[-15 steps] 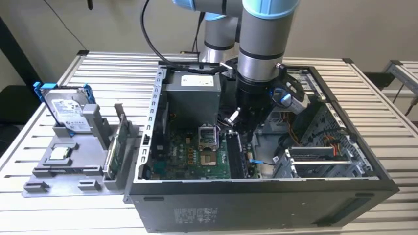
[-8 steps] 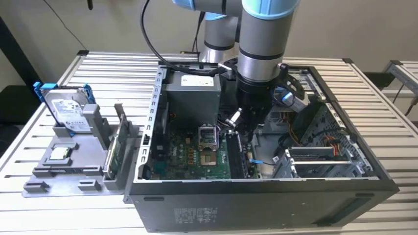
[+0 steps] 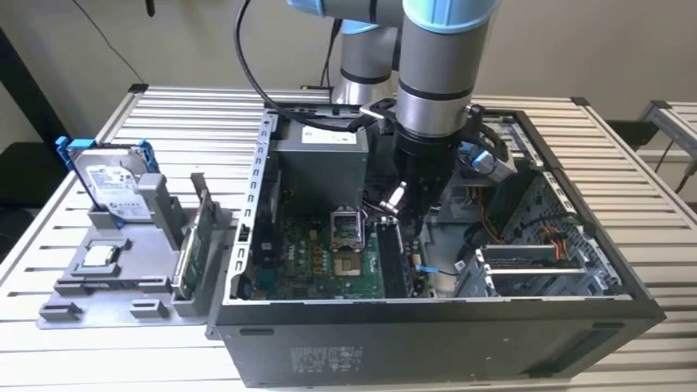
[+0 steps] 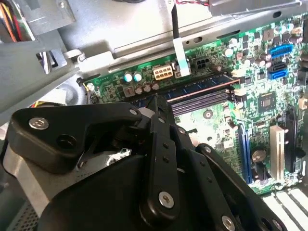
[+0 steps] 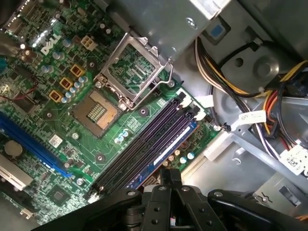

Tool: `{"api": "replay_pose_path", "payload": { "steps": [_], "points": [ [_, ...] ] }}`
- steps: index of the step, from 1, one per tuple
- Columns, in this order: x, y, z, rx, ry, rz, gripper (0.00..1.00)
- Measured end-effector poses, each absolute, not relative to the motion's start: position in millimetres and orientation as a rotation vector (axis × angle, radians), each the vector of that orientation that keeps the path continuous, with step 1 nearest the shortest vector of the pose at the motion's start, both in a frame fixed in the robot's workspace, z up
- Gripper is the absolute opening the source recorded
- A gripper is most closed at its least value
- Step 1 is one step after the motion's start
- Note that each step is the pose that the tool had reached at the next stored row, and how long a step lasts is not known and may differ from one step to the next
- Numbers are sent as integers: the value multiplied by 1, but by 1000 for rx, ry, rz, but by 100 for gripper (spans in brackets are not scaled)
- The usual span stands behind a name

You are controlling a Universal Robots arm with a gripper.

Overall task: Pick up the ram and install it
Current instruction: 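Press down the ram until it locks into place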

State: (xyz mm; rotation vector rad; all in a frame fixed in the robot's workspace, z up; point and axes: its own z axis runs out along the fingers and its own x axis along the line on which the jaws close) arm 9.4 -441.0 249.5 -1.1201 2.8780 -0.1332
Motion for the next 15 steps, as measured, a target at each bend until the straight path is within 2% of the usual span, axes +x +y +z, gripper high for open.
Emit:
{"api": "replay_pose_path", "payload": {
  "steps": [15],
  "points": [
    [9, -442, 249, -1323, 2820, -105, 11]
  ]
}}
